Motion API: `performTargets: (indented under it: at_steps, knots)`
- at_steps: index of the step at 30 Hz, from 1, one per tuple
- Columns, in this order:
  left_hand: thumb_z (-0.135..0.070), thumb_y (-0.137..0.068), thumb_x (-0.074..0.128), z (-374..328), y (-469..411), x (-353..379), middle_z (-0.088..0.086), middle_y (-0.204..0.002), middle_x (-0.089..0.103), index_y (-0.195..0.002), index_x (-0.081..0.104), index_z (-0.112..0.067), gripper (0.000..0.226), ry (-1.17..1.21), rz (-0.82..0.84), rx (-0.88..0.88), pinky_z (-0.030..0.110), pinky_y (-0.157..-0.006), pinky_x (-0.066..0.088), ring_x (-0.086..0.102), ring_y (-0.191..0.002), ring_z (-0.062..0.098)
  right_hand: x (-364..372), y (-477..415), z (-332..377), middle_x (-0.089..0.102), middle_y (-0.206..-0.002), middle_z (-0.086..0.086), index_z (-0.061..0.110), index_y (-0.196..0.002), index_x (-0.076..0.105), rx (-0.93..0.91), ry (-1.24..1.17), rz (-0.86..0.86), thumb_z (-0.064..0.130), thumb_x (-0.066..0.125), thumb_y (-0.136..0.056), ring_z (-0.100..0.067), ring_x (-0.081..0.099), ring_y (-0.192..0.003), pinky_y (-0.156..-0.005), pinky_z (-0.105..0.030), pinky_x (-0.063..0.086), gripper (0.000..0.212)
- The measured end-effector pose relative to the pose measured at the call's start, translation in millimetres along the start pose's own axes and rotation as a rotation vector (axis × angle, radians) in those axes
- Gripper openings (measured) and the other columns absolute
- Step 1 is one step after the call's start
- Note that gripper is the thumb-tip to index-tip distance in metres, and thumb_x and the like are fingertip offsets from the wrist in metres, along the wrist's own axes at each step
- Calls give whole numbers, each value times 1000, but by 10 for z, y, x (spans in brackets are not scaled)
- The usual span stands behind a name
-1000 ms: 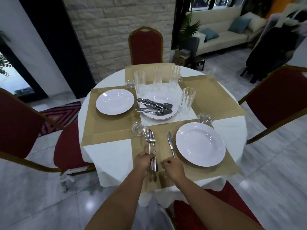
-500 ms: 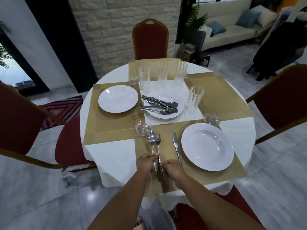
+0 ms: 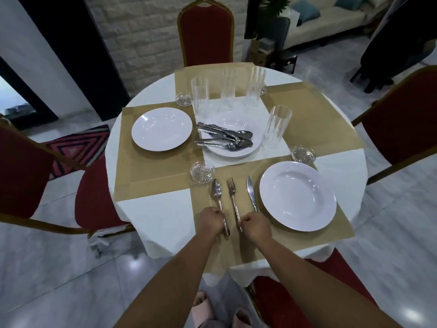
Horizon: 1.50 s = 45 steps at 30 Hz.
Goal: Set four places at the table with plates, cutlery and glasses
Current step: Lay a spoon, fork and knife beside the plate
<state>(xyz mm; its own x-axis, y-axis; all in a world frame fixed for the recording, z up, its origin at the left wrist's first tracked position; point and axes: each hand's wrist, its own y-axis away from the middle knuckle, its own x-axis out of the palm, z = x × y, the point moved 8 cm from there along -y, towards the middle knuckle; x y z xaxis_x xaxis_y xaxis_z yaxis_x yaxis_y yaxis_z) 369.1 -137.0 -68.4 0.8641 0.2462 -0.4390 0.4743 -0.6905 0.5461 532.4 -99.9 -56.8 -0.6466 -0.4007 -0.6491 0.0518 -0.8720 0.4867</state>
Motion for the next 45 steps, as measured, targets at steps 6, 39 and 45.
performTargets:
  at_steps: [6,39,45]
  knots:
    - [-23,-79,68,-8,25,-101,0,-85,68,-65,53,-24,21,-137,-44,23,26,-70,45,65,-84,23,-91,52,8,73,-93,-9,7,-87,75,-9,51,-69,10,57,-87,-24,66,-90,-73,-26,45,18]
    - [-20,-87,67,-55,246,148,3,-73,74,-81,72,-10,13,-107,26,11,22,-54,53,69,-60,12,-25,110,-94,72,-104,-6,10,-102,71,-19,-14,-144,7,58,-89,-22,65,-97,-79,-27,46,18]
    - [-16,-87,66,-68,254,183,7,-71,73,-77,71,-11,11,-71,21,4,31,-61,59,70,-63,18,-45,128,-103,72,-102,-6,10,-103,71,-33,-12,-147,9,60,-90,-20,65,-94,-75,-24,44,17]
